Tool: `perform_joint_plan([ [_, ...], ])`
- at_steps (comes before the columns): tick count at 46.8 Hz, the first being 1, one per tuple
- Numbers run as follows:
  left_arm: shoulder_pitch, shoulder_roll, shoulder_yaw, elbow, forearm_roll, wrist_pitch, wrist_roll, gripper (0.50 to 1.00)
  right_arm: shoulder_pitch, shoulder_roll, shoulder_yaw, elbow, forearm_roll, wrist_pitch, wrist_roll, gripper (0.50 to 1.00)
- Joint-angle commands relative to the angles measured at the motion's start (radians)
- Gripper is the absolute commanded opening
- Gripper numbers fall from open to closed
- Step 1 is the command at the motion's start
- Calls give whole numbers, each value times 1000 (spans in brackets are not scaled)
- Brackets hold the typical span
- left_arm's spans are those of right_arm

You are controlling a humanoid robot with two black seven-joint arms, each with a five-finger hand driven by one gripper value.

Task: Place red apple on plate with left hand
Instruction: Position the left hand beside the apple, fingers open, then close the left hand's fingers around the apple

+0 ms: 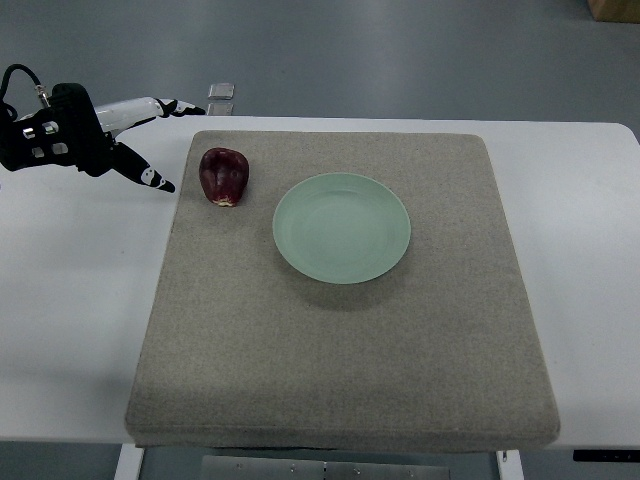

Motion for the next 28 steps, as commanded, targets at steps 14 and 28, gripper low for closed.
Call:
perform_joint_plan([
  [14,10,-100,2,70,99,9,0,984,0,0,0,0,0,0,0,928],
  [28,2,-189,12,155,113,65,0,988,0,0,0,0,0,0,0,928],
])
